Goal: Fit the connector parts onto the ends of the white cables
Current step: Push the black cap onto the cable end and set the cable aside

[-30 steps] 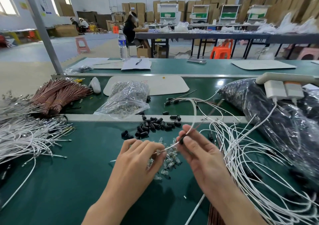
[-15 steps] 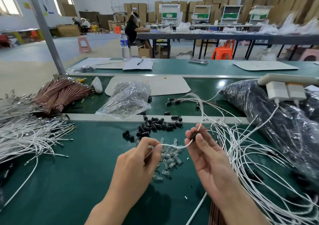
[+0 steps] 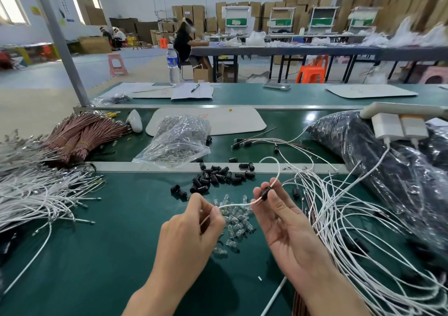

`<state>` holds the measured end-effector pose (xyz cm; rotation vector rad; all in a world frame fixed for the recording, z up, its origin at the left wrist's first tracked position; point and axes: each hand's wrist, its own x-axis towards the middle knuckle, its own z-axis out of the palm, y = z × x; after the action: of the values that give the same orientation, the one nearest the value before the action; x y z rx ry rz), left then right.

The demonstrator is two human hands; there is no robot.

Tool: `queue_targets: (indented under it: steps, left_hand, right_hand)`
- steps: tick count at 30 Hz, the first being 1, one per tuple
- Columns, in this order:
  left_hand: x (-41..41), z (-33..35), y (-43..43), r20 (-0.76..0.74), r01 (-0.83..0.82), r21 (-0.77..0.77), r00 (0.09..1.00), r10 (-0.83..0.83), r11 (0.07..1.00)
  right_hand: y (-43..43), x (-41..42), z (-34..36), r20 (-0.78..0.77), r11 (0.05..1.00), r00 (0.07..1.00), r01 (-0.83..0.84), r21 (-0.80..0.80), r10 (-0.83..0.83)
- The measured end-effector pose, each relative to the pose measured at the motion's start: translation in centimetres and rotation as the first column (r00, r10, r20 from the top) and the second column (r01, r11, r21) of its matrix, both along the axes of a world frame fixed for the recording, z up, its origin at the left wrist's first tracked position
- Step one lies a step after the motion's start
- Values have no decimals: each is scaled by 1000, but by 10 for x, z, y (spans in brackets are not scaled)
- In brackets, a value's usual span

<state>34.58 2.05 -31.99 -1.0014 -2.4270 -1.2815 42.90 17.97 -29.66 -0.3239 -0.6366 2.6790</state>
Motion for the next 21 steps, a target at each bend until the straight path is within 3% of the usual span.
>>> queue_targets:
  steps: [4, 10, 15, 21]
  left_hand:
    - [1, -2, 2, -79, -22, -118, 997, 13, 993]
    - [4, -1, 3, -94, 60, -120, 993, -72, 991]
    - [3, 3, 3, -141, -17, -98, 990, 3, 995]
    - [5, 8, 3, -79, -30, -59, 997, 26, 998]
  right_hand:
    - [1, -1, -1, 17, 999, 999, 38, 14, -38]
    - [-2, -3, -4, 40, 997, 997, 62, 44, -63]
    - [-5, -3, -5, 44, 998, 998, 41, 52, -44]
    - [-7, -3, -6, 26, 997, 999, 27, 73, -29]
